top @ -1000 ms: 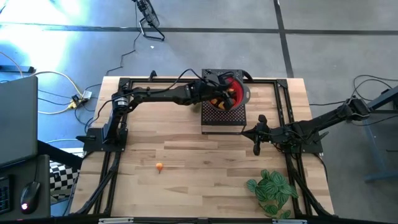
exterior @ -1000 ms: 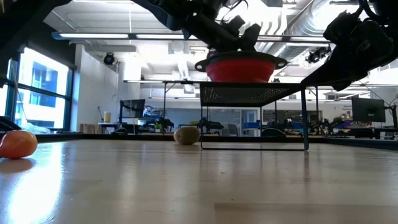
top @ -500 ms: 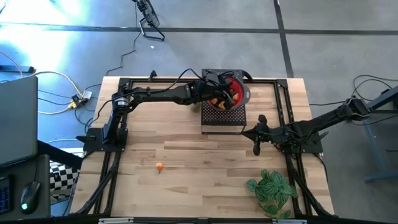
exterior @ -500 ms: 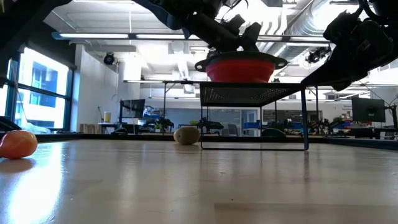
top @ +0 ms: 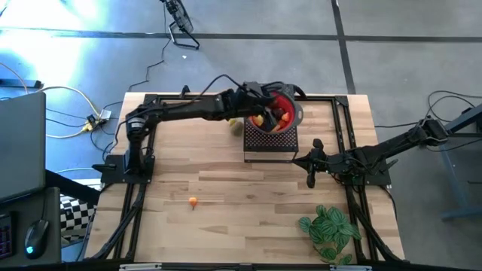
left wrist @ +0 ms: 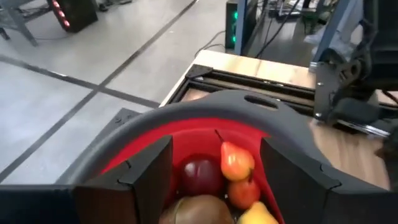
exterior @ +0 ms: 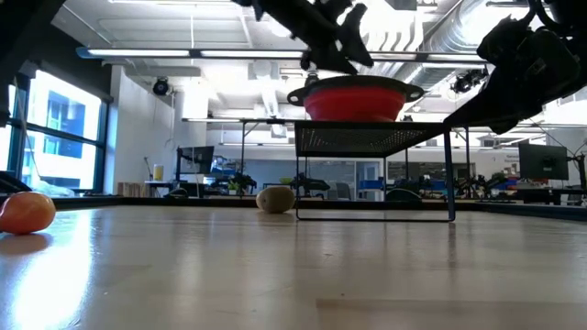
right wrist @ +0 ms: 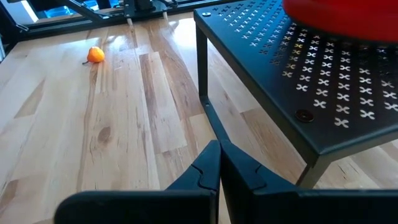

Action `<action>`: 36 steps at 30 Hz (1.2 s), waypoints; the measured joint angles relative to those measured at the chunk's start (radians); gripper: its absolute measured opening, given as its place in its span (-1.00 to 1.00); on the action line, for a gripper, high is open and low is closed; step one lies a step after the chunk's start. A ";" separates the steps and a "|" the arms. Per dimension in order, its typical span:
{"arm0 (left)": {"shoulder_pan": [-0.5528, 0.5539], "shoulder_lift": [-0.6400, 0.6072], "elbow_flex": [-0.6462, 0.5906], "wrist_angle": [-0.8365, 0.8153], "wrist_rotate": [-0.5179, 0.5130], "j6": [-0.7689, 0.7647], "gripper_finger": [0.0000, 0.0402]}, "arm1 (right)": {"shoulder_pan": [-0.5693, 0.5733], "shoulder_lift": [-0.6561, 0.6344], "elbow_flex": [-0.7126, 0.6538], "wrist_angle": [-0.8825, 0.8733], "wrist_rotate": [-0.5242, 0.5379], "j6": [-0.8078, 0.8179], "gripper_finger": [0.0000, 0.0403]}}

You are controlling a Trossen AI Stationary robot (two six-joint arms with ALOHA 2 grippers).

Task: Pick & Place Fruit
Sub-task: Put the brown kiwi into the red strainer bowl on the shelf

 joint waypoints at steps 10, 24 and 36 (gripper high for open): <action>-0.023 -0.103 -0.018 -0.027 0.145 0.028 0.18 | 0.000 0.000 0.000 0.001 0.000 0.000 -0.99; -0.139 -0.409 -0.443 0.166 -0.029 0.012 0.18 | 0.000 0.000 0.000 0.001 0.000 0.000 -0.99; -0.181 -0.724 -0.842 0.248 -0.114 -0.116 0.18 | 0.000 0.000 0.000 0.008 0.000 0.000 -0.99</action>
